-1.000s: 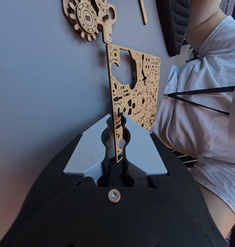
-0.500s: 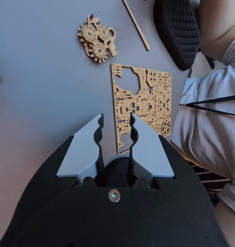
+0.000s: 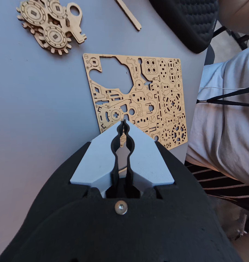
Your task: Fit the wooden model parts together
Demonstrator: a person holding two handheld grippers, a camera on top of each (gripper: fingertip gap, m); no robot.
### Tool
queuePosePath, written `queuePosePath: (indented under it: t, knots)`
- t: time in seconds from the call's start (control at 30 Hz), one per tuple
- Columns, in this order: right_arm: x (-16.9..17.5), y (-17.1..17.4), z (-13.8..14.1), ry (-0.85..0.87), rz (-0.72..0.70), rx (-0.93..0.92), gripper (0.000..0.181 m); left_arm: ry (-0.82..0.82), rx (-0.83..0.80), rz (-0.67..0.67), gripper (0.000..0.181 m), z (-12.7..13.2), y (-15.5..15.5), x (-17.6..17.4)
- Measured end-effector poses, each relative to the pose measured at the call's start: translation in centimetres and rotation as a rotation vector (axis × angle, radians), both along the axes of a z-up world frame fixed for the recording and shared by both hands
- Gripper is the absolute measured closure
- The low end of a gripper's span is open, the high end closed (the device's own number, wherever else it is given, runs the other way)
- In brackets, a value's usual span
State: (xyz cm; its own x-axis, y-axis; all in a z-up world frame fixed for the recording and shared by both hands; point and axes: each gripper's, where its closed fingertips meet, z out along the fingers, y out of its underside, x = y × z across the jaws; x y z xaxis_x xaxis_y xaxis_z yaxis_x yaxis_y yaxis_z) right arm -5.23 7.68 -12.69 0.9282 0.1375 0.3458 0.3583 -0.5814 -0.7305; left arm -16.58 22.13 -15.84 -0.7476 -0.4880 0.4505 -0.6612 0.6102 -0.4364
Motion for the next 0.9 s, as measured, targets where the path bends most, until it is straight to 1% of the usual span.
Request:
queuePosePath:
  t: [0.2,0.23,0.3,0.33,0.37,0.4,0.47,0.53,0.57,0.67,0.7,0.73,0.8,0.83,0.87,0.9]
  knots:
    - [0.1,0.0,-0.2,-0.022,-0.002,-0.011,0.18,-0.107,-0.09,0.036,0.181,1.4,-1.7,2.9]
    - [0.1,0.0,-0.1,-0.028,-0.003,-0.007,0.18,-0.091,-0.096,0.036,0.181,1.2,-2.1,3.1]
    - [0.2,0.0,0.1,-0.034,-0.004,0.006,0.18,-0.062,-0.027,0.037,0.181,-0.4,-1.7,3.2]
    - [0.2,0.0,0.3,-0.044,-0.005,0.013,0.18,-0.067,-0.035,0.032,0.181,-0.5,-1.9,3.3]
    - [0.3,0.0,0.5,-0.061,-0.006,0.019,0.18,-0.093,-0.073,0.044,0.181,0.2,-2.1,3.7]
    - [0.3,0.0,0.7,-0.082,-0.007,0.026,0.18,-0.13,-0.124,0.061,0.181,1.3,-2.4,4.2]
    - [0.2,0.2,1.2,-0.134,-0.003,0.04,0.18,-0.223,-0.26,0.094,0.181,4.6,-3.0,5.2]
    - [-0.2,0.6,1.6,-0.192,0.013,0.054,0.18,-0.313,-0.359,0.134,0.163,7.5,-3.5,6.5]
    - [-0.3,0.8,1.8,-0.227,0.015,0.058,0.18,-0.338,-0.396,0.142,0.156,8.5,-3.8,7.1]
    - [0.3,1.1,2.4,-0.349,-0.016,0.067,0.18,-0.375,-0.469,0.135,0.146,10.5,-5.3,9.1]
    - [0.8,1.0,2.9,-0.398,-0.046,0.081,0.18,-0.409,-0.486,0.134,0.151,11.4,-5.6,10.0]
    - [1.4,0.9,3.5,-0.443,-0.073,0.101,0.18,-0.478,-0.51,0.148,0.156,12.9,-5.7,11.1]
    - [2.5,0.3,5.0,-0.521,-0.12,0.135,0.18,-0.677,-0.593,0.18,0.157,17.3,-5.5,12.9]
    - [3.1,0.0,5.7,-0.566,-0.131,0.142,0.18,-0.772,-0.624,0.199,0.154,19.6,-5.2,13.4]
    - [3.6,-0.2,6.4,-0.607,-0.125,0.137,0.179,-0.859,-0.632,0.227,0.149,21.5,-4.9,14.0]
    - [4.3,-0.4,7.2,-0.637,-0.122,0.128,0.179,-0.949,-0.633,0.249,0.149,23.0,-4.7,14.4]
